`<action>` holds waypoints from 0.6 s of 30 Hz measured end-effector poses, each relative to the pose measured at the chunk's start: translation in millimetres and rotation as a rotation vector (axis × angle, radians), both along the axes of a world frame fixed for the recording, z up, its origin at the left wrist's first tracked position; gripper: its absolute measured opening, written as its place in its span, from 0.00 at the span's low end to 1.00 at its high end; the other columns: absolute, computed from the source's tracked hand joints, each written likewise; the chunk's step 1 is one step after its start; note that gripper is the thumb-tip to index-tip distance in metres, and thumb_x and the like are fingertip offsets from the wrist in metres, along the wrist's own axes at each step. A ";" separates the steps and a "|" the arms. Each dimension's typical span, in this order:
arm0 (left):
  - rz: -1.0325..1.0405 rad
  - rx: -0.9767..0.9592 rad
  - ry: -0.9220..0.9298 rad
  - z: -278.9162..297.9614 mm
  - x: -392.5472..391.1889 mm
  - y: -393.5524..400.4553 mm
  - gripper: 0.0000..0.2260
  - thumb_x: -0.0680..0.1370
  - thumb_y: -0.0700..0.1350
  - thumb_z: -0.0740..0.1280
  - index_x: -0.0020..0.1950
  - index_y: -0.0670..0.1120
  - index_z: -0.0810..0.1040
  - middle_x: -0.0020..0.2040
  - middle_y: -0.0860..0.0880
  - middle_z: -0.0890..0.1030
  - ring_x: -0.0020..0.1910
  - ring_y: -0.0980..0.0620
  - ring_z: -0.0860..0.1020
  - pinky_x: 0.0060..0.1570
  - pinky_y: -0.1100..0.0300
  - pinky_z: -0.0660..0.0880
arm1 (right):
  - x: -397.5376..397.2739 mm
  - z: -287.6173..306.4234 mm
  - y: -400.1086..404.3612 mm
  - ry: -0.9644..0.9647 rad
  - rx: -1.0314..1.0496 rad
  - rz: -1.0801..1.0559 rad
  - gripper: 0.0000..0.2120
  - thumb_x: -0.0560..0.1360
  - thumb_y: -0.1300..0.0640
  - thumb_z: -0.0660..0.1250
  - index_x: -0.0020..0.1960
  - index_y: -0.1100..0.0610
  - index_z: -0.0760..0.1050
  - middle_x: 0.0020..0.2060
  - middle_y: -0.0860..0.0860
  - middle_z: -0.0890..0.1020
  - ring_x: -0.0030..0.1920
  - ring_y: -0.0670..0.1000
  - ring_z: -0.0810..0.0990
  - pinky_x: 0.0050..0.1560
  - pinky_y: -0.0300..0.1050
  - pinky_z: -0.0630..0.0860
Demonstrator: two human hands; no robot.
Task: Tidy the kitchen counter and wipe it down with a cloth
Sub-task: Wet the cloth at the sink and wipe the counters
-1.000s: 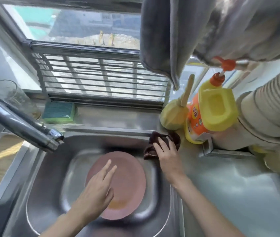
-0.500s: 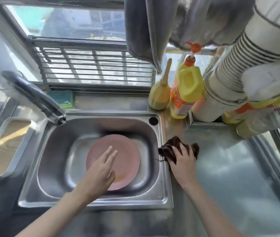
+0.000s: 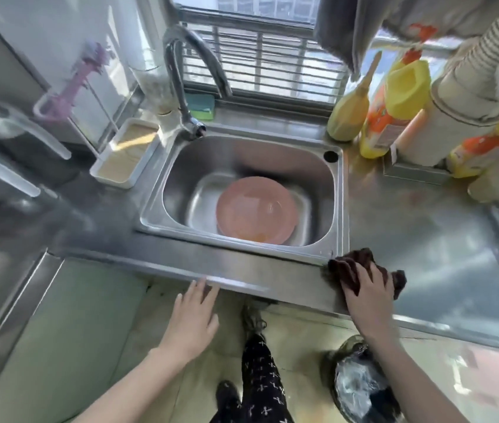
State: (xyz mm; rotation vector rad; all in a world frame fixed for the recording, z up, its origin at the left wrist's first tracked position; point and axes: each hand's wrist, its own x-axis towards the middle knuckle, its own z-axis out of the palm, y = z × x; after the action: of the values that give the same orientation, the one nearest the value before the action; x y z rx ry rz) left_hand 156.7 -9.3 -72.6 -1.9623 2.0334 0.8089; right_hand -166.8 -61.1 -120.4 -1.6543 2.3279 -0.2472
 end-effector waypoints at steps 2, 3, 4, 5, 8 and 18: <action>-0.022 0.045 -0.043 -1.1 2.1 10.3 0.28 0.79 0.49 0.53 0.75 0.50 0.43 0.76 0.46 0.38 0.76 0.46 0.43 0.73 0.48 0.47 | 7.4 -1.4 10.2 -0.011 -0.039 -0.006 0.20 0.74 0.54 0.66 0.65 0.55 0.72 0.66 0.58 0.72 0.67 0.64 0.63 0.72 0.57 0.54; -0.035 0.050 -0.060 -2.0 3.3 13.3 0.29 0.79 0.49 0.54 0.75 0.50 0.42 0.76 0.47 0.37 0.76 0.45 0.42 0.73 0.47 0.48 | 13.1 -0.6 13.9 -0.011 -0.059 -0.007 0.19 0.74 0.56 0.66 0.64 0.55 0.72 0.65 0.59 0.72 0.66 0.64 0.64 0.72 0.58 0.54; -0.044 0.053 -0.074 -2.6 4.6 15.3 0.29 0.79 0.49 0.54 0.75 0.50 0.41 0.76 0.47 0.36 0.76 0.45 0.42 0.73 0.47 0.48 | 20.9 0.9 17.4 -0.008 -0.075 -0.003 0.19 0.73 0.58 0.66 0.64 0.56 0.73 0.64 0.59 0.73 0.66 0.65 0.65 0.72 0.59 0.55; -0.045 0.053 -0.076 -2.7 4.9 15.9 0.30 0.79 0.48 0.54 0.75 0.51 0.40 0.76 0.48 0.36 0.76 0.45 0.42 0.73 0.46 0.47 | 29.7 2.0 21.9 -0.010 -0.081 0.001 0.19 0.73 0.60 0.66 0.64 0.57 0.73 0.64 0.61 0.73 0.65 0.66 0.65 0.72 0.60 0.55; -0.009 0.026 -0.040 -0.2 6.0 13.4 0.31 0.79 0.47 0.55 0.74 0.52 0.39 0.76 0.49 0.39 0.76 0.46 0.41 0.73 0.47 0.45 | 64.7 2.1 38.6 -0.017 -0.100 0.077 0.22 0.70 0.63 0.68 0.64 0.58 0.74 0.63 0.64 0.73 0.65 0.70 0.65 0.69 0.65 0.59; 0.080 -0.169 0.001 -12.7 27.5 -2.9 0.30 0.71 0.41 0.66 0.72 0.45 0.61 0.74 0.44 0.62 0.73 0.46 0.60 0.69 0.46 0.60 | 187.8 2.7 -5.2 -0.060 -0.096 0.816 0.29 0.60 0.56 0.75 0.60 0.47 0.76 0.62 0.55 0.77 0.62 0.69 0.73 0.55 0.71 0.71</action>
State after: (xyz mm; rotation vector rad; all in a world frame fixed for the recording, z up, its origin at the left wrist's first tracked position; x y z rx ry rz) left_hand 184.2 -12.2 -85.2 -2.1452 2.0983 0.6736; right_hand 20.9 -66.3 -117.7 -2.4242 1.4387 -0.2231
